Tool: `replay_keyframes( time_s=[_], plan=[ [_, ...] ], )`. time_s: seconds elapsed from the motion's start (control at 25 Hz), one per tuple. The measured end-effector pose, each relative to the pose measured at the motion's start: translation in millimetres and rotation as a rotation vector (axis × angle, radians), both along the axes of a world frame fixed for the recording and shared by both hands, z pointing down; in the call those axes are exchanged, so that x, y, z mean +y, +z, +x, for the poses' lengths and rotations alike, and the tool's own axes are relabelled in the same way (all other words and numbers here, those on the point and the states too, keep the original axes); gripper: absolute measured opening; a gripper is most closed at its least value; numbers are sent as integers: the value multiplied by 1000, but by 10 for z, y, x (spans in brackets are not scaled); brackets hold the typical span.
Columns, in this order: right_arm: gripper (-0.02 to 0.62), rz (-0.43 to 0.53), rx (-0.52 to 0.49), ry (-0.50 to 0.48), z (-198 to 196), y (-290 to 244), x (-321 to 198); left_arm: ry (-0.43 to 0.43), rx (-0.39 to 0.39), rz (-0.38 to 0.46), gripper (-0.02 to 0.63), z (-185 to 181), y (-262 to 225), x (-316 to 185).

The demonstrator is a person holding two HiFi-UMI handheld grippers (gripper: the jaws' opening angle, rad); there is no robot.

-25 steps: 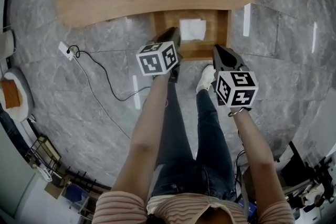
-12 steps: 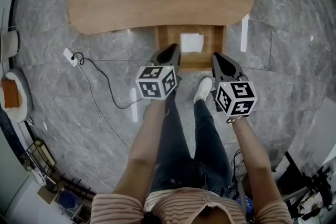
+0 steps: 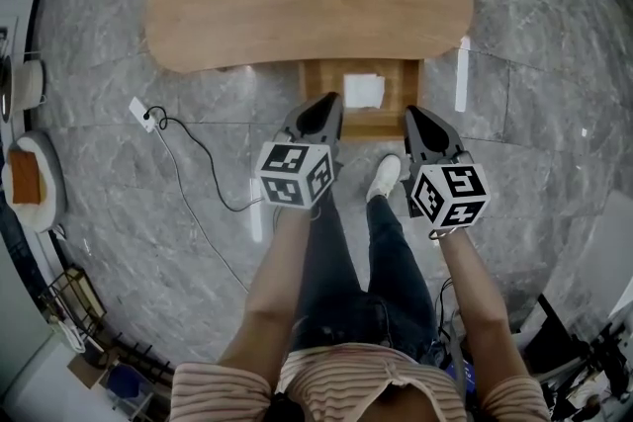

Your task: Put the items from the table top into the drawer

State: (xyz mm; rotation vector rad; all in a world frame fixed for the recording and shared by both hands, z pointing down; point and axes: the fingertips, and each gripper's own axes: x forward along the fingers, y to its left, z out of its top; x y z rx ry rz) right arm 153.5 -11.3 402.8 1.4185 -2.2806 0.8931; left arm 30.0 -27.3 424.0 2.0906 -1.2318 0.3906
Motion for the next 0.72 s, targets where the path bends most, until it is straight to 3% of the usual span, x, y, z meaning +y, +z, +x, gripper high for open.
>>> replay_keyframes(
  time_s=[0.72],
  plan=[
    [8, 130, -34, -37, 13, -881, 23, 7, -7, 98, 23, 67, -801, 128]
  ],
)
